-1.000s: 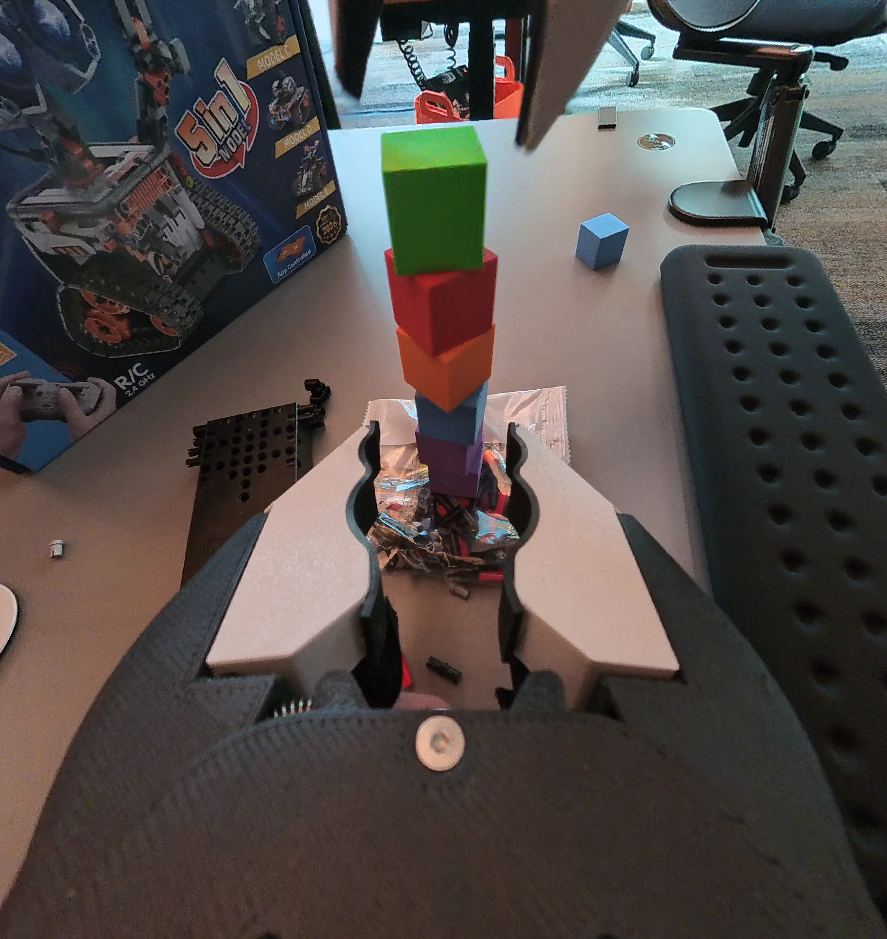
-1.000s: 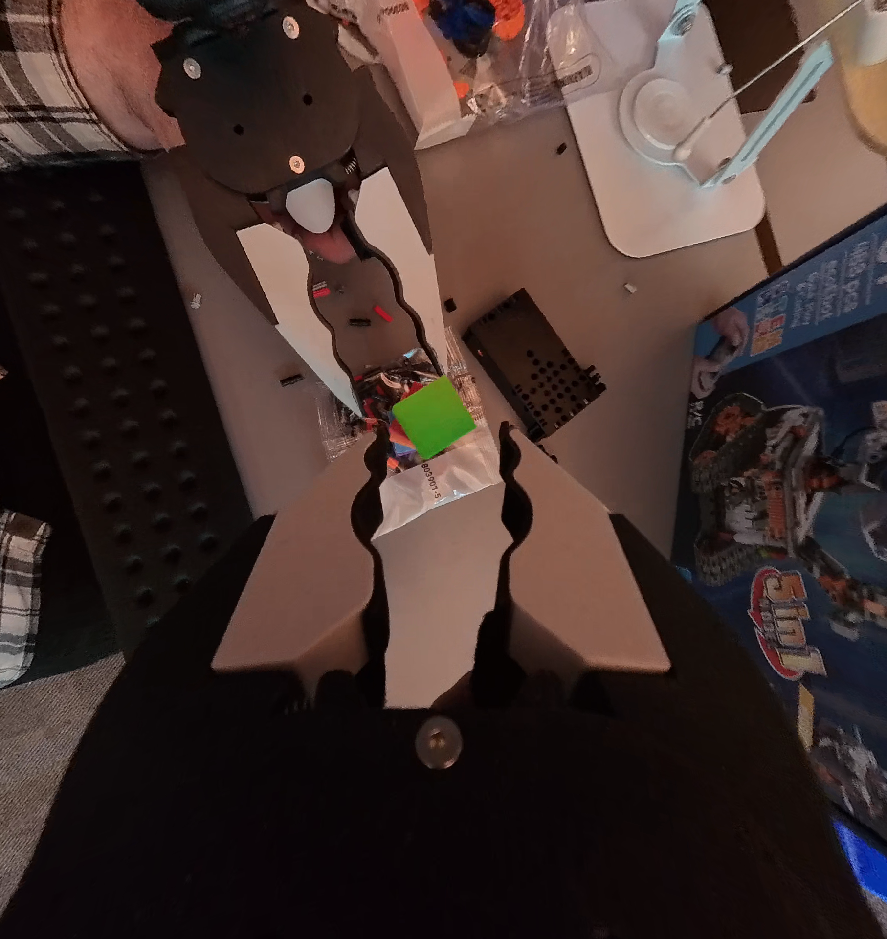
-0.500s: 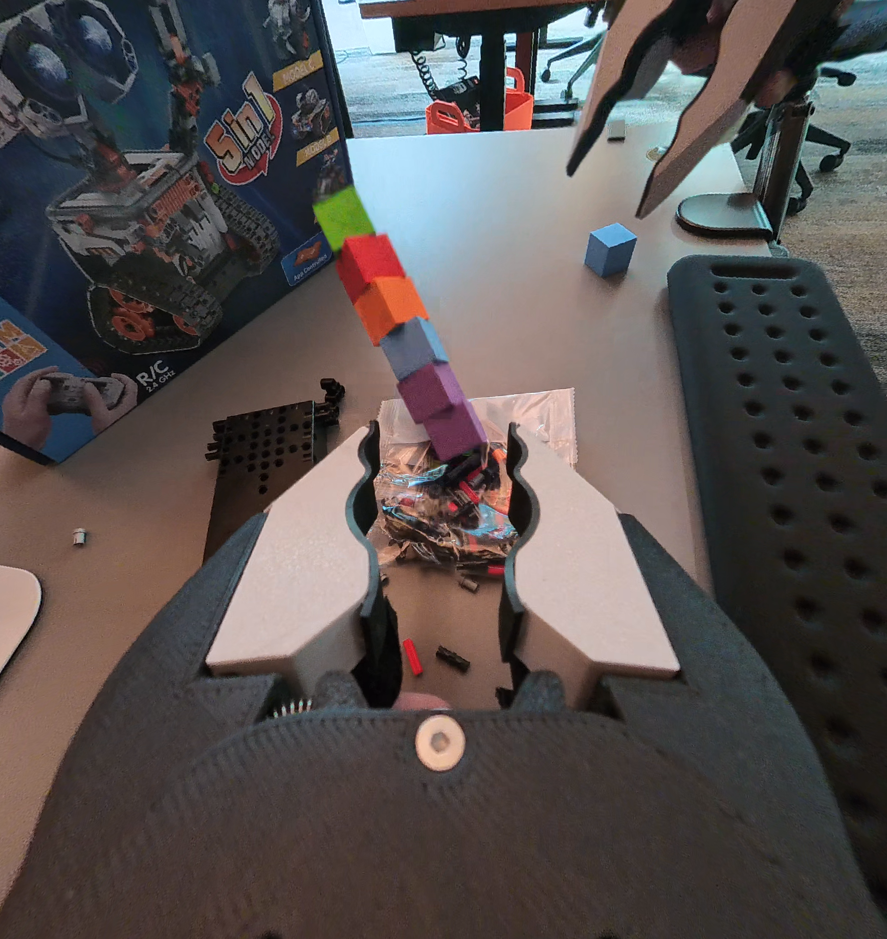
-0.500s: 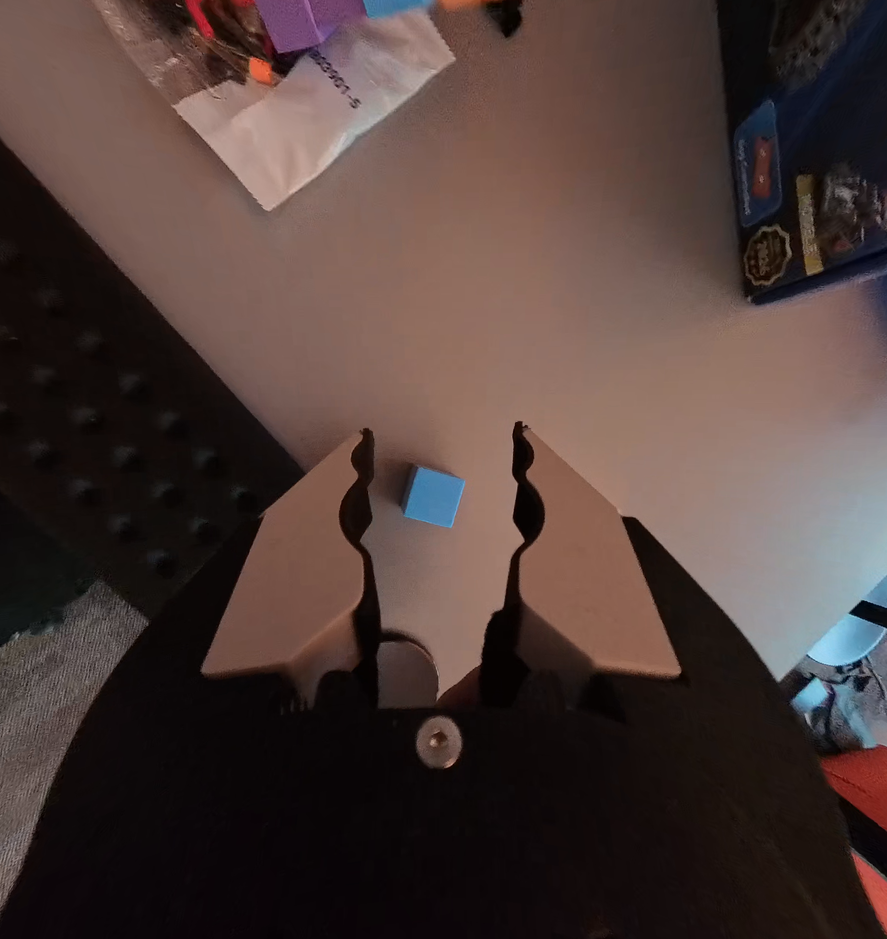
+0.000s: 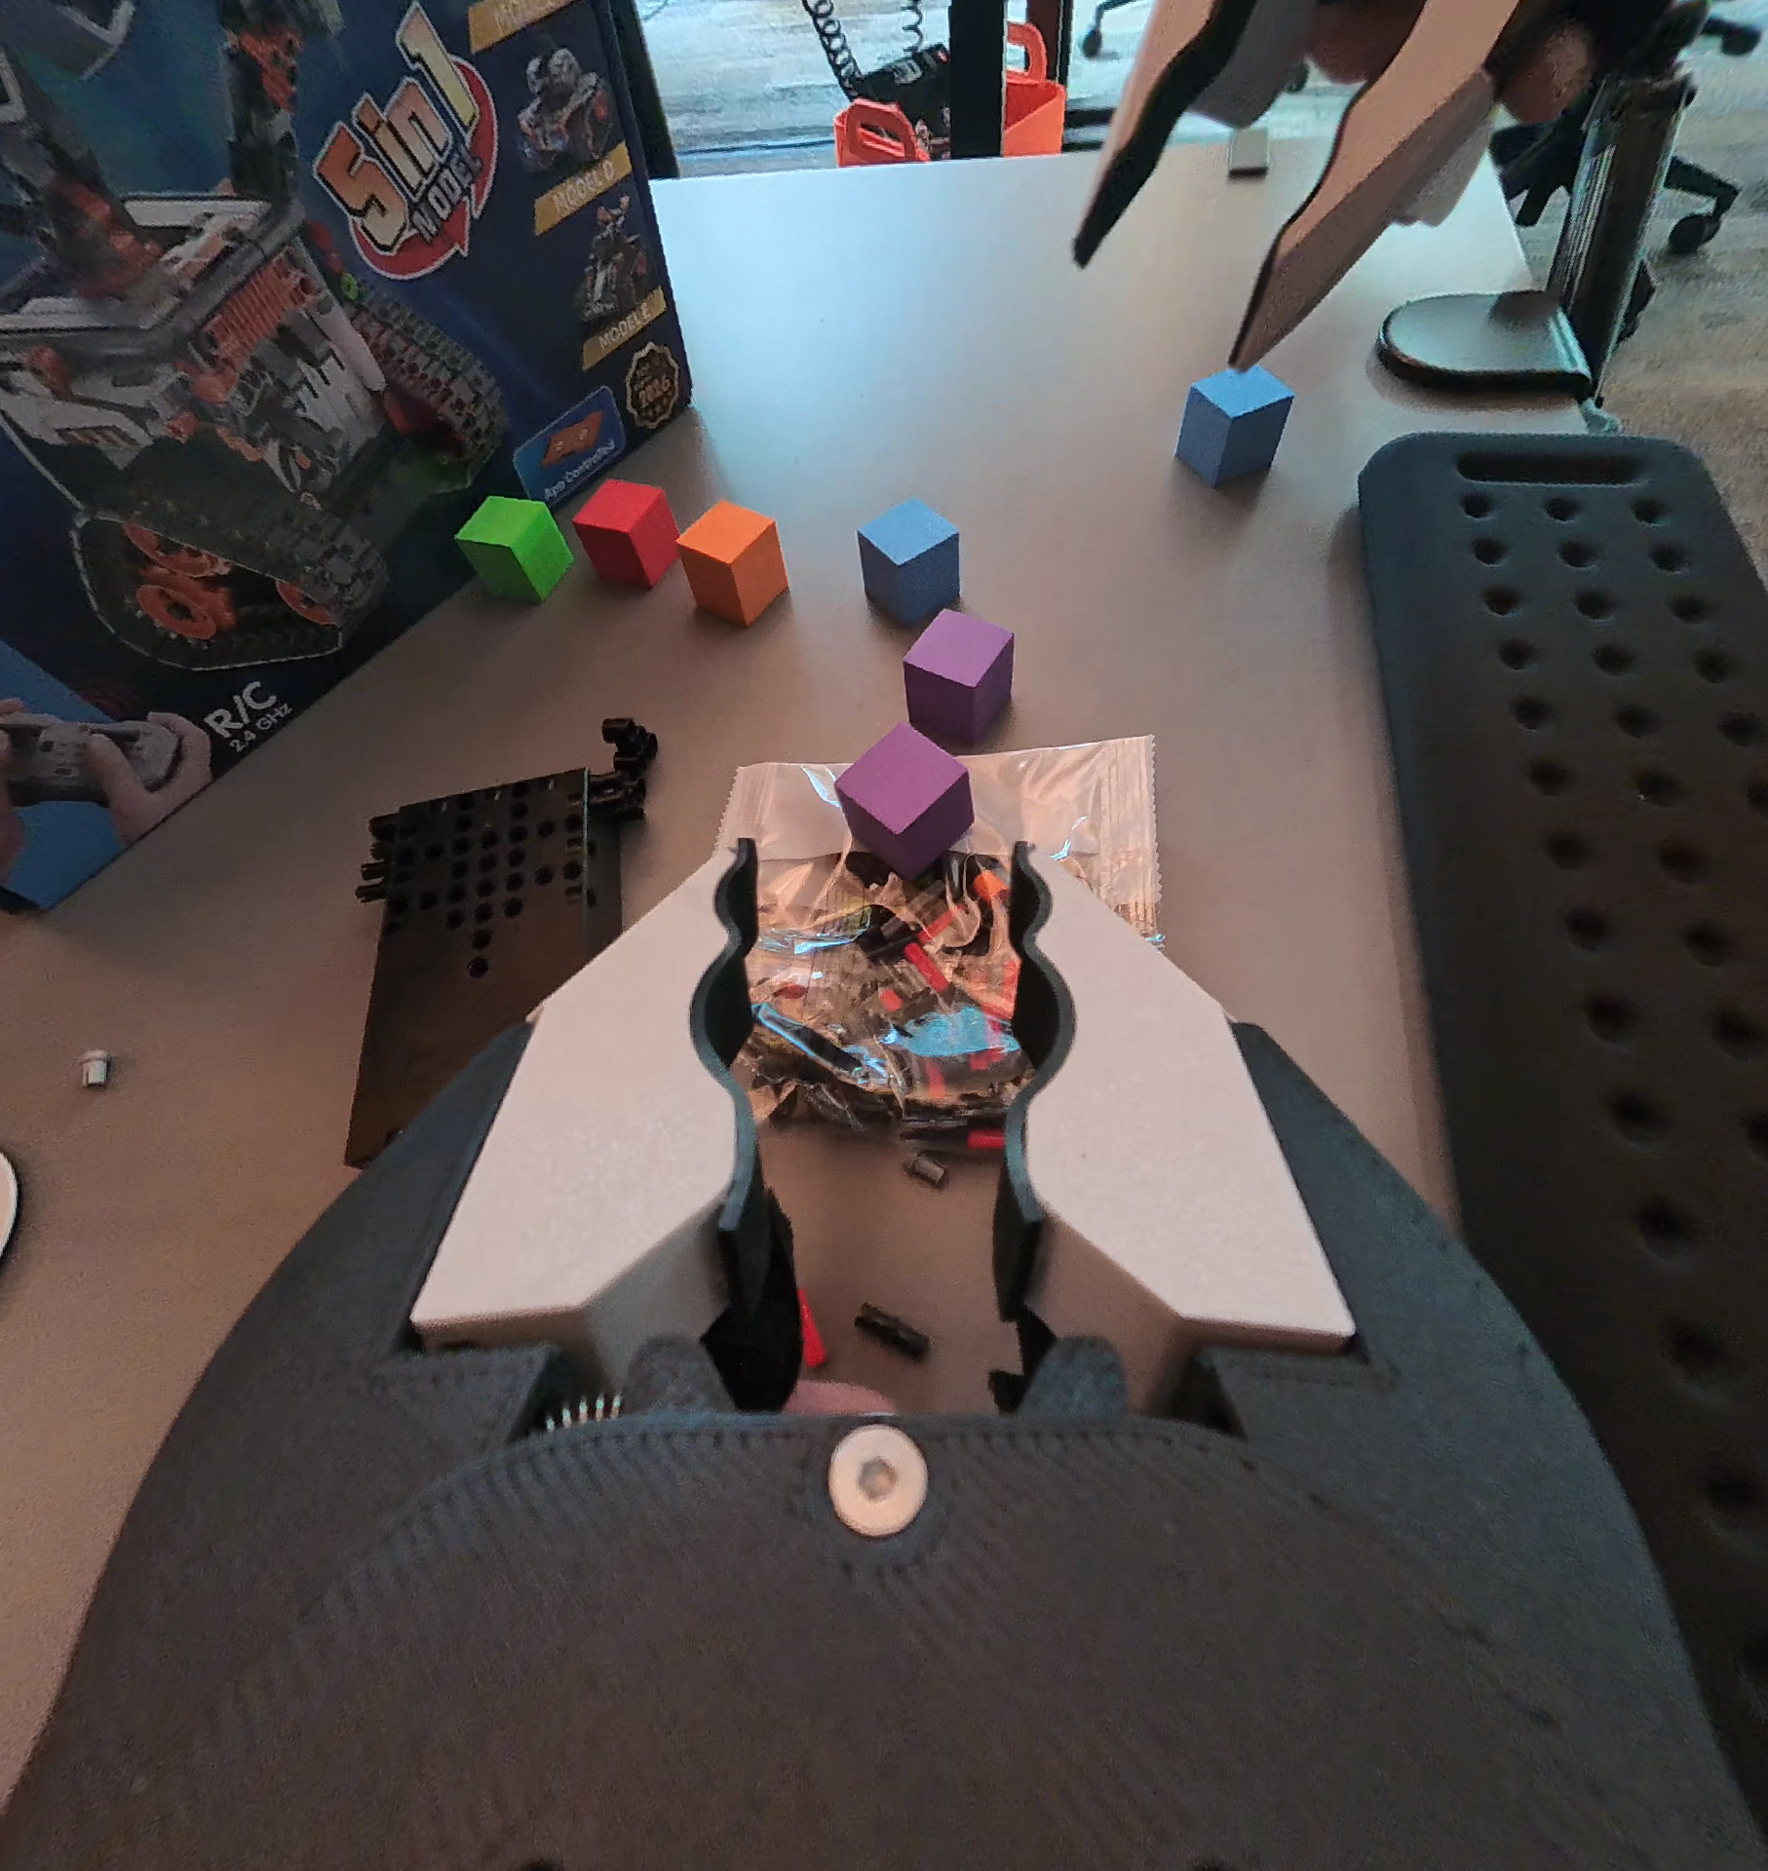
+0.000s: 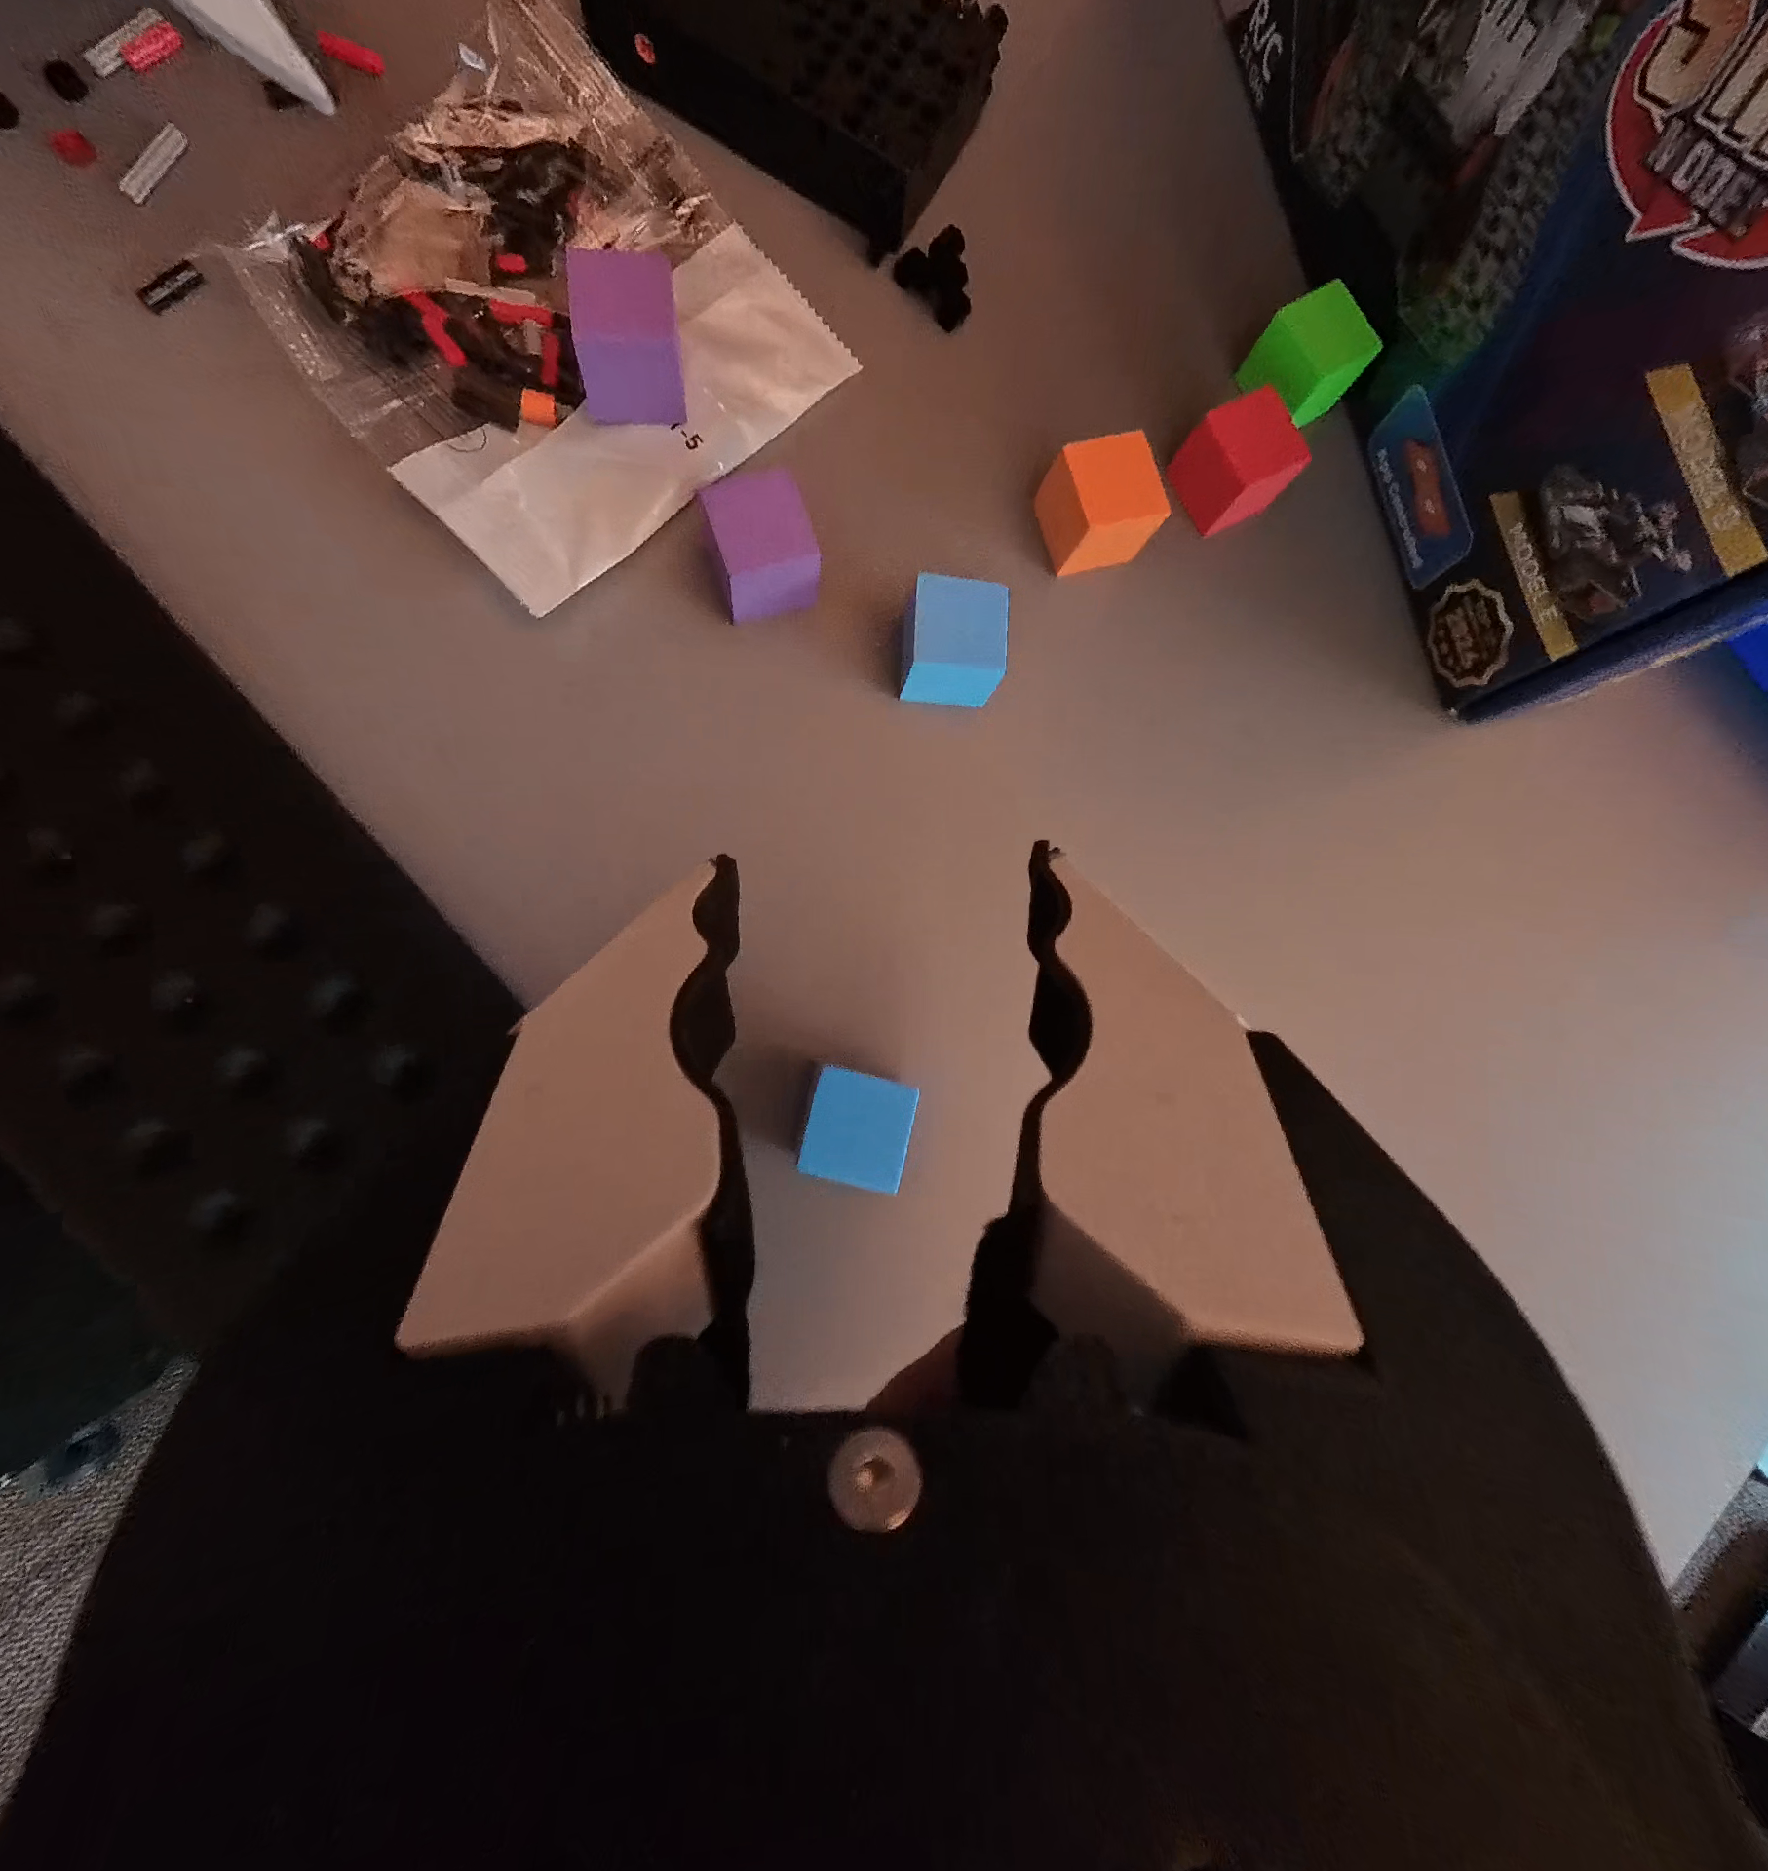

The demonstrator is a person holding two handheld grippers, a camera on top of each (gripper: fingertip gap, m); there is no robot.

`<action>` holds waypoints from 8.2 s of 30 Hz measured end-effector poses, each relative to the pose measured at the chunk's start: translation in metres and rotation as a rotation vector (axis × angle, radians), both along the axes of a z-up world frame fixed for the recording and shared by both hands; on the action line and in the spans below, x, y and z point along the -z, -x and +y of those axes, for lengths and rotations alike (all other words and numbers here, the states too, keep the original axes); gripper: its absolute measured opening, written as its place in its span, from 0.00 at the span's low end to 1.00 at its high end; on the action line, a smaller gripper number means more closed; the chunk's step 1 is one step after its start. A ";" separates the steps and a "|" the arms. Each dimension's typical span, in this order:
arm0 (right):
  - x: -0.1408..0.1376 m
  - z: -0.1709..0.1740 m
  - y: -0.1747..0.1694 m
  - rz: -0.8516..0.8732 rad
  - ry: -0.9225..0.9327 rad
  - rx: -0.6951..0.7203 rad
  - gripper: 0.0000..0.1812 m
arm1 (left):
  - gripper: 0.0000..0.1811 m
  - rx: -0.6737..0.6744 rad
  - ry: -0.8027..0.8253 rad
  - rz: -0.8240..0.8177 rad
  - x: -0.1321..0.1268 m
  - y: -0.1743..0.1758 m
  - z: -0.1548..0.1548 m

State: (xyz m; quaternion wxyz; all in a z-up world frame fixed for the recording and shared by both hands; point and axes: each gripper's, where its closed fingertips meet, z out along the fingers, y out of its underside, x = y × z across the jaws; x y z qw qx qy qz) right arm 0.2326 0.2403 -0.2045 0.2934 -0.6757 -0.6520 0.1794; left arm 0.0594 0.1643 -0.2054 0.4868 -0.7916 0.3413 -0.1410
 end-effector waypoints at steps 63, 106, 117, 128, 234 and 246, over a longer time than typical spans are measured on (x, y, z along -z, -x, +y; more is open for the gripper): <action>0.042 -0.056 0.156 -0.060 0.040 -0.301 0.14 | 0.20 0.033 0.173 0.213 0.058 -0.006 0.002; 0.050 0.008 0.092 -0.121 0.050 -0.057 0.26 | 0.23 0.011 0.118 0.196 0.039 -0.013 0.023; 0.051 0.005 0.095 -0.079 0.075 -0.064 0.17 | 0.15 -0.027 0.098 0.194 0.042 -0.018 0.032; 0.021 -0.015 0.110 0.023 0.087 -0.135 0.17 | 0.20 -0.041 0.157 0.166 0.049 -0.017 0.031; -0.033 -0.038 0.153 -0.230 -0.018 -0.303 0.15 | 0.20 -0.061 0.104 0.135 0.037 0.001 0.024; -0.026 -0.035 0.154 -0.251 -0.005 -0.301 0.23 | 0.21 -0.063 0.107 0.136 0.038 0.002 0.024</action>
